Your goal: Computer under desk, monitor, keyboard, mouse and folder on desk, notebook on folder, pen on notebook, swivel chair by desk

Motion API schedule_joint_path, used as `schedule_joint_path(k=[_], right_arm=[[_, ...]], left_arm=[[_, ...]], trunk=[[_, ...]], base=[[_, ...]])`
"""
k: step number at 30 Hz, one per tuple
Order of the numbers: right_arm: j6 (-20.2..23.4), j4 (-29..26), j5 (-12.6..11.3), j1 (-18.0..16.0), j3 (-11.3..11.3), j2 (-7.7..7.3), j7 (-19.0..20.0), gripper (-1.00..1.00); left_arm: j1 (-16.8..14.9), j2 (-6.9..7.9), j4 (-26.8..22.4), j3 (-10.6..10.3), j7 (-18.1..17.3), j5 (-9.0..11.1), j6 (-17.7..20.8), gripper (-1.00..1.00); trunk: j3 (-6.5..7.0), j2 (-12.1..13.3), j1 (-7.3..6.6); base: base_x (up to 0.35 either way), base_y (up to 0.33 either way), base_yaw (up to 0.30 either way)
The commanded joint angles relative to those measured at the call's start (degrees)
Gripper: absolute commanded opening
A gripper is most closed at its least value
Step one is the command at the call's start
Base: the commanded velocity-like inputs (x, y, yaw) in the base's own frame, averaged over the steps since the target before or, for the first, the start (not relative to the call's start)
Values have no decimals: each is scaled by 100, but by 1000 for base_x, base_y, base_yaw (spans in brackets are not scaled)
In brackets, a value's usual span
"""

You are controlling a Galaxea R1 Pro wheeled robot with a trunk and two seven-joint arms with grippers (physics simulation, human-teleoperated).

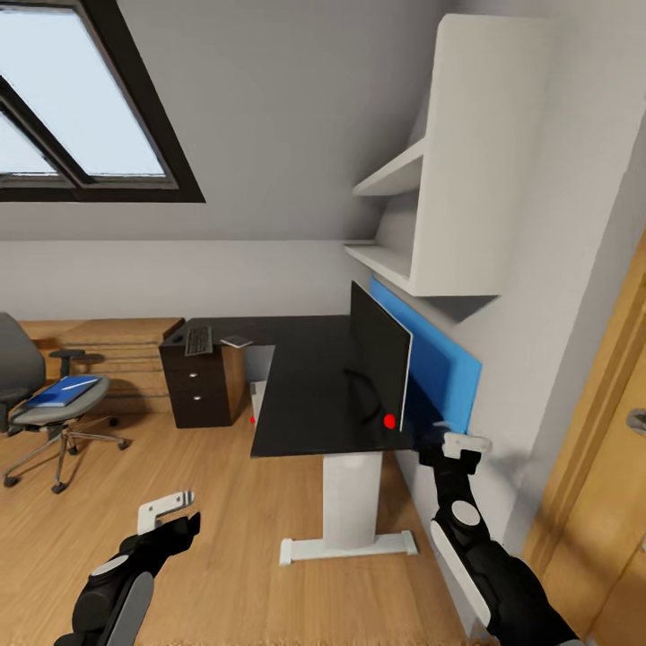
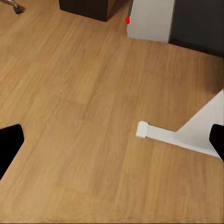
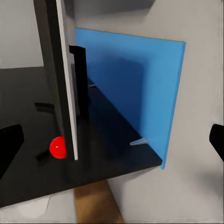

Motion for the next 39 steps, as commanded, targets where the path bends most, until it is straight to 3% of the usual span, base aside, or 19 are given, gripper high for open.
schedule_joint_path(k=[1, 8, 11, 13, 14, 17, 18, 21, 24, 25, 28, 39], right_arm=[[5, -3, -46, 17, 33, -6, -45, 100], [-2, 1, -34, 565, 140, 9, -60, 100], [-5, 129, -39, 827, 310, 10, -48, 100], [-31, 474, -43, 952, 470, 13, -50, 100], [-351, 1195, -54, 1030, 641, 42, -47, 100], [-806, 1701, -61, 1047, 690, 152, -50, 100], [-1798, 2786, -60, 1056, 715, 470, -39, 100], [-2467, 3278, -73, 1058, 721, 601, -38, 100], [-3012, 3539, -85, 1058, 720, 703, -41, 100], [-3584, 4189, -92, 1058, 702, 980, -37, 100], [-3932, 4450, -101, 1058, 679, 1054, -42, 100], [-4214, 4556, -58, 1058, 724, 1088, -28, 100]], left_arm=[[-3, 0, 22, -4, 43, 64, 16, 100], [7, 11, 1020, 5, 28, 72, -9, 100], [14, 26, 1849, 11, 25, 62, -311, 100], [16, 33, 2542, 9, 16, 53, -962, 100], [17, 61, 3490, -2, 7, 33, -2129, 100], [17, 78, 3967, -25, 10, -54, -2731, 100], [17, 63, 5016, -97, 26, -707, -3574, 100], [17, 53, 5259, -176, 29, -957, -3779, 100], [17, 51, 5449, -275, 30, -1045, -3932, 100], [17, 57, 5780, -376, 29, -1100, -4046, 100], [16, 66, 5816, -384, 24, -1099, -4064, 100], [17, 38, 5825, -377, 22, -1081, -4076, 100]], trunk=[[-9, -7, -2], [-9, -7, -2], [-9, -7, -2], [-9, -7, -2], [-9, -7, -2], [-9, -7, -2], [-9, -7, -2], [-9, -7, -2], [-9, -7, -2], [-10, -7, -2], [-19, -7, -2], [-47, -7, -2]], base=[[-333, 0, 0], [-333, 0, 0], [-333, 0, 0], [-334, 0, 0], [-310, 106, 0], [-267, 166, 0], [38, 314, 0], [68, 324, 0], [101, 325, 0], [242, 252, 116], [274, 208, 196], [298, 190, 151]])
